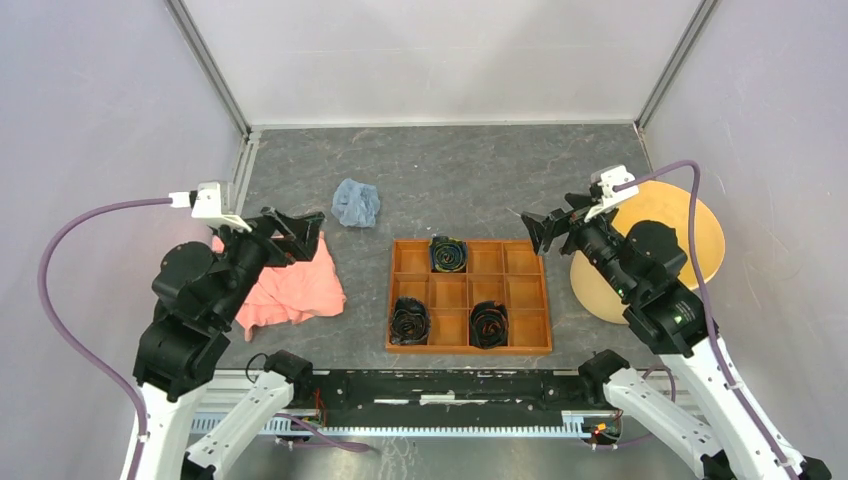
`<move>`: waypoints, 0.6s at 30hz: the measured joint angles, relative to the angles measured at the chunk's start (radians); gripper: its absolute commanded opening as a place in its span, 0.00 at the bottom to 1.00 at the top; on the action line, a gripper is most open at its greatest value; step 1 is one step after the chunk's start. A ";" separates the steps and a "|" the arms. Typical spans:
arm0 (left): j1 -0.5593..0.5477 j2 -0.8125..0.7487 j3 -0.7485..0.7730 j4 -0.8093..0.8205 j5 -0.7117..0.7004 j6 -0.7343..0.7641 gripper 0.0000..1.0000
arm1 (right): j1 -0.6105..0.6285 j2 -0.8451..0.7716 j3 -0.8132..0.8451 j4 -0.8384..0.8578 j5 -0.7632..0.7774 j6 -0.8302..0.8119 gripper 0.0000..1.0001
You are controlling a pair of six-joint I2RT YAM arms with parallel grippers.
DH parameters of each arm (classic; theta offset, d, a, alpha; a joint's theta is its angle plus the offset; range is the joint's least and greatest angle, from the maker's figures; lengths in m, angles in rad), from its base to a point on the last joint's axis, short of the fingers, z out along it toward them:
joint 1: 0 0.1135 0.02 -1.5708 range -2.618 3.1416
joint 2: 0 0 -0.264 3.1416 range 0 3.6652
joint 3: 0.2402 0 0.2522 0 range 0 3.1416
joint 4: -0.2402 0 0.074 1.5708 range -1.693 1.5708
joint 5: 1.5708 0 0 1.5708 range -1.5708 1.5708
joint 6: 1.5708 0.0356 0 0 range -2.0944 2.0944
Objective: Put the trash bags into the trash bin
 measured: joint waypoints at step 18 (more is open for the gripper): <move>0.031 0.230 -0.086 -0.011 0.092 0.001 1.00 | 0.091 0.344 -0.048 0.290 -0.309 0.060 0.98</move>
